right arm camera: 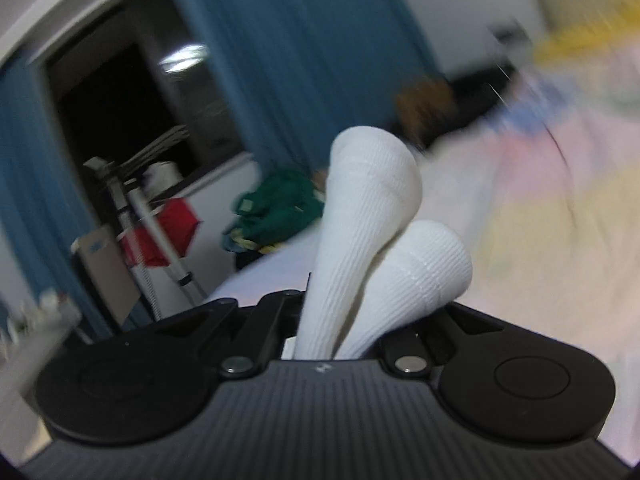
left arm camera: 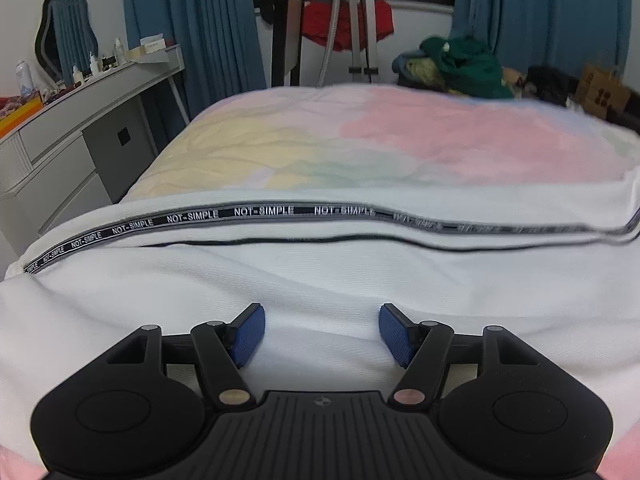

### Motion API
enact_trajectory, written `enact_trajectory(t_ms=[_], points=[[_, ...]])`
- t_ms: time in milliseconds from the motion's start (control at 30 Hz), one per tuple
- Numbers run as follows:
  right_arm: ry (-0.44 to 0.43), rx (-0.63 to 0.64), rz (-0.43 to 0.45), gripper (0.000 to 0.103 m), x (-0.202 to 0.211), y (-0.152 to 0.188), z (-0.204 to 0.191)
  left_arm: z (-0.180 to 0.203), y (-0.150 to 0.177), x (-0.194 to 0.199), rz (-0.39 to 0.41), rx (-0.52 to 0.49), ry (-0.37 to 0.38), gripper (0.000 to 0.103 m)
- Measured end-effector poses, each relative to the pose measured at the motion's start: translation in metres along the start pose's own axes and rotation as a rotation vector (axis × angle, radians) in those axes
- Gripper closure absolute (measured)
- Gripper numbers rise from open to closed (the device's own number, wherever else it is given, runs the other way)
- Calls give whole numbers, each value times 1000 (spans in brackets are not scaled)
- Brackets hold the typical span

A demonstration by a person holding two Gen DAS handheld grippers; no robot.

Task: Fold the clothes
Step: 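Fold the cuffs toward the waistband with the right gripper and release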

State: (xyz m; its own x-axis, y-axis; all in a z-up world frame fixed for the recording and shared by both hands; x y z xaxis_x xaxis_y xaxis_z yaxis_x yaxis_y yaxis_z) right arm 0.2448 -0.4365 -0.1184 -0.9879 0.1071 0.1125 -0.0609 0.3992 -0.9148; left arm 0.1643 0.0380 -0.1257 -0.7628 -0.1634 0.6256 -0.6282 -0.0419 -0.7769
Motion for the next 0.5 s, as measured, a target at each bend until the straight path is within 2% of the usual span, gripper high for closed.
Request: enact_trajectory(t_ms=[100,167,233,300,400,500], points=[[-128,207,73,93,25,-3,-71,-10,-11,19,44,62,22,36],[-237,334,97,93,46,11,-122,-20,-21,36,96,106,16,33],[-348,454,102,93,65,31,-170,-29,-25,43,113,140,19,31],[-450,552,49,93,81,68,-209,-38,-30,51,130,174,22,30],[-574,718,-113,93,95,140,-246,-51,-36,62,155,226,27,29],[-627,927,-261,93,107,209,-261,-64,-42,73,181,277,32,29]])
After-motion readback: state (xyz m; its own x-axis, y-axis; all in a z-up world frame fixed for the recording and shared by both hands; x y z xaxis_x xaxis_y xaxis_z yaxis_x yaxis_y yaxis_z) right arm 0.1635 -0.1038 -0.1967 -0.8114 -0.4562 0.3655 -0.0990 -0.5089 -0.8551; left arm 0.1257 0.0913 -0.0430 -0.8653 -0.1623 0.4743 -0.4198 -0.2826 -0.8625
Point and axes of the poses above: each gripper's, at about its wrist camera, not at the fingertips, and x roughly against the way its jaws point, z to its right, y to its underside, the point moved 5 cm from there along -x, roughly the way its jaws point, and after that the axes turned 5 degrees about z, right-handed, at the moved point
